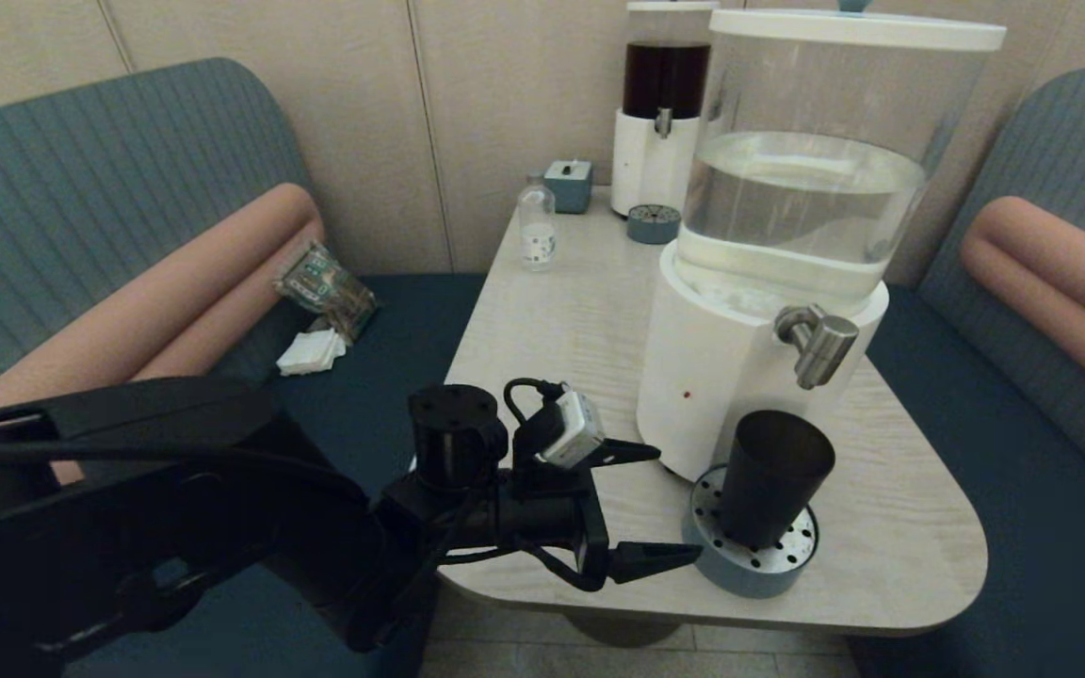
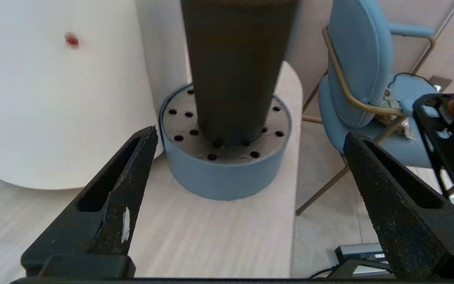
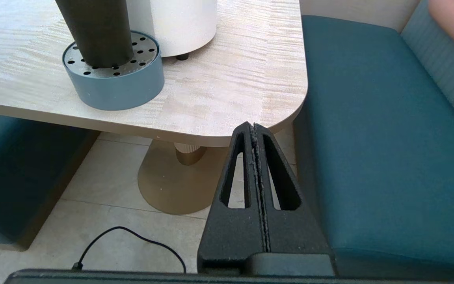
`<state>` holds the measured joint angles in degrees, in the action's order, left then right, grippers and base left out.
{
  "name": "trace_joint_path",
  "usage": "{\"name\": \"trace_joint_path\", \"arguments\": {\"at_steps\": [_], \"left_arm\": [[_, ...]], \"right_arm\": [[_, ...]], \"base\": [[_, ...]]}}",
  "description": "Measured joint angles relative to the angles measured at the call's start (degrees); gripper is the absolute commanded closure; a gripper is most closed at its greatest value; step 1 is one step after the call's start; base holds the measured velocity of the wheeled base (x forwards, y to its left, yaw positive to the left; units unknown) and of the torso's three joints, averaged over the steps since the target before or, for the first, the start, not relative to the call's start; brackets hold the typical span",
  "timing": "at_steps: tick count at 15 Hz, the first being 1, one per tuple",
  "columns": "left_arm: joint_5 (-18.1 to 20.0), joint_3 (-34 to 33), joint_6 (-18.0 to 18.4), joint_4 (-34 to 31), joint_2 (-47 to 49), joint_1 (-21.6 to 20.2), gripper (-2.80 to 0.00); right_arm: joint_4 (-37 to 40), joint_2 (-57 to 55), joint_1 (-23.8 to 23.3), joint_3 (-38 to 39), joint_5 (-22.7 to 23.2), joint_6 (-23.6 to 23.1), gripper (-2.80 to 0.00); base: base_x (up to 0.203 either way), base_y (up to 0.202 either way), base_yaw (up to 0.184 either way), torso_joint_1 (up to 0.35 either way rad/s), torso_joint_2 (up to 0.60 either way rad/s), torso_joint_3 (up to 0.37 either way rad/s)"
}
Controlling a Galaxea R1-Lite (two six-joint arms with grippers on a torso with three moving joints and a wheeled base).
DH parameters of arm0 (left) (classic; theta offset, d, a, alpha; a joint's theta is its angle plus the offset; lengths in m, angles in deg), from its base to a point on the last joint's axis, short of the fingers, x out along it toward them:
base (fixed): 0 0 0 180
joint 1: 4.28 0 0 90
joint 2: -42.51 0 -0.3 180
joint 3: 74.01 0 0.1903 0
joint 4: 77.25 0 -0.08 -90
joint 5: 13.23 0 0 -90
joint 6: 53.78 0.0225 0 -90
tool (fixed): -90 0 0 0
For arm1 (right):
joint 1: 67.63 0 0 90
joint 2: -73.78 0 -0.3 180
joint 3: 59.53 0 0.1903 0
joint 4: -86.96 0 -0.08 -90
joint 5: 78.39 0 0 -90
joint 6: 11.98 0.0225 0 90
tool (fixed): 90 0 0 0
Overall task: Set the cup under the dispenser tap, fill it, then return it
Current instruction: Place the cup next to the water dispenser
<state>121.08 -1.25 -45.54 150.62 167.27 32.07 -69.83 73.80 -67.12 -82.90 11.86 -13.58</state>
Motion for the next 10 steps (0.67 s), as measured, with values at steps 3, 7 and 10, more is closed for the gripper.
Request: {"name": "trace_joint_path", "arguments": {"at_steps": [3, 7, 10], "left_arm": [[-1.63, 1.90, -0.28, 0.01, 2.33, 0.11, -2.80], [-2.87, 3.59, -1.02, -0.07, 3.86, 0.52, -2.80], [-2.67, 5.52, -1.35, -0.10, 4.53, 1.07, -2.80]], "right_arm": [[-0.02, 0.00, 0.00, 0.00, 0.00, -0.02, 0.00], [0.01, 0.00, 0.00, 0.00, -0.01, 0.00, 0.00], [0.00, 0.00, 0.00, 0.00, 0.00, 0.02, 0.00]], "base": [[0.000, 0.000, 0.000, 0.000, 0.00, 0.000], [0.000, 0.000, 0.000, 0.000, 0.00, 0.000], [0.000, 0.000, 0.000, 0.000, 0.00, 0.000]]}}
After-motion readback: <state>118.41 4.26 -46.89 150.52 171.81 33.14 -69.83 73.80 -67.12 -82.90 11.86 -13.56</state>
